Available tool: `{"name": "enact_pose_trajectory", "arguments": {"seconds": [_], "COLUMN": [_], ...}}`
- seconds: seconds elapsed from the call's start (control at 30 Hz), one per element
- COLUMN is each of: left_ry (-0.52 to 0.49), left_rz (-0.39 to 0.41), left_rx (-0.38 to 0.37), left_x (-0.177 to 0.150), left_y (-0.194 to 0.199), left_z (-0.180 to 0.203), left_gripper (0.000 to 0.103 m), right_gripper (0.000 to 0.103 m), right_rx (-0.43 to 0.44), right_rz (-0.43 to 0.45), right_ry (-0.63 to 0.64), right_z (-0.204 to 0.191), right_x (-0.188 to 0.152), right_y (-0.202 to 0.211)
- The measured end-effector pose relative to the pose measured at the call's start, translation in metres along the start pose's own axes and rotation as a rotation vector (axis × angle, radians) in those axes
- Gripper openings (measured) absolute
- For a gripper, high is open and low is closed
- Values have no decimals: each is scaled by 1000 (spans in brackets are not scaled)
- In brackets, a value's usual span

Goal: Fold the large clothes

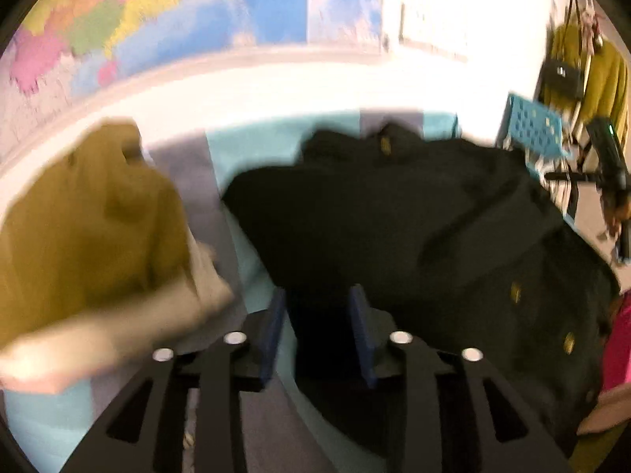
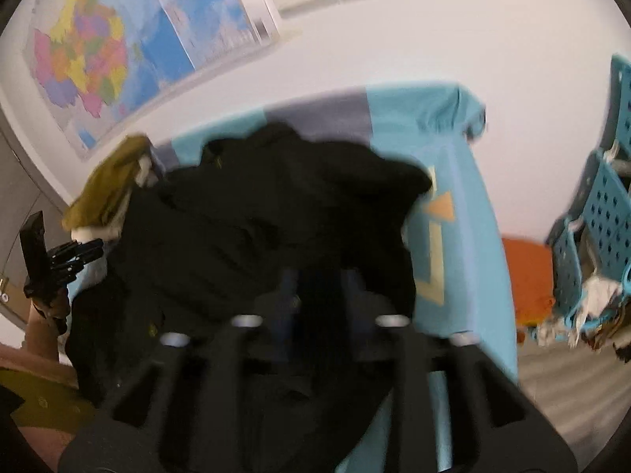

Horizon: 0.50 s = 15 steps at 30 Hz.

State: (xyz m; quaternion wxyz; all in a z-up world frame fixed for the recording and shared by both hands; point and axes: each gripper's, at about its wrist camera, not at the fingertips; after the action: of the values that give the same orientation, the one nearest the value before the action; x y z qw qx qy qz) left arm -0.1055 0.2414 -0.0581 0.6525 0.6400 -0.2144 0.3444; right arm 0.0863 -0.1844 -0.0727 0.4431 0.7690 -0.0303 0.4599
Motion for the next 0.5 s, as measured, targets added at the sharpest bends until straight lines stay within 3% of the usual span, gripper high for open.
{"name": "enact_pose_trajectory", "arguments": {"seconds": [0.07,0.17,0.3,0.33,0.37,0.4,0.43,0.5], "left_ry": [-37,-134,-204,-211,-221,-229,-236,-211], "left_rz": [35,70,17,-4,-31,-52,-72,-61], "left_rx": [14,29,26,28,34,54,84,118], "left_x": [18,39,54,55,55,54,53,54], "left_y": [1,-11,-50,-60,-71,-82,-92,-95], "left_z": [8,32,56,58,60,61,61,55], "left_gripper": [40,49,58,58,57,55,50,29], "right_gripper": [56,62,65,62,37,22,13,8], "right_rx": [37,63,63,52,29,30,32,12], "right_rz": [49,30,-119,-147,-182,-208,-221,-172], "right_ry": [43,159,308,334,372,381,389,412], "right_z": [-16,-49,-85,-88,-91,-93,-93,-96], "right_x": [10,23,29,30,30,31,32,40], "right_y": [3,-15,-73,-84,-97,-104,-108,-99]}}
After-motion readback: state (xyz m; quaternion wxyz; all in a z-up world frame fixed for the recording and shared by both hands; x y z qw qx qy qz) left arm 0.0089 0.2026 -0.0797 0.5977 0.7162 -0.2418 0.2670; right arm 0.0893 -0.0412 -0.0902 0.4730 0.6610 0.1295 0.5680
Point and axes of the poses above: each gripper's, at about its wrist camera, not at the fingertips, and y roughly against the way its jaws point, z to its right, x to its top, and after that the axes turned 6 degrees about y, right-handed
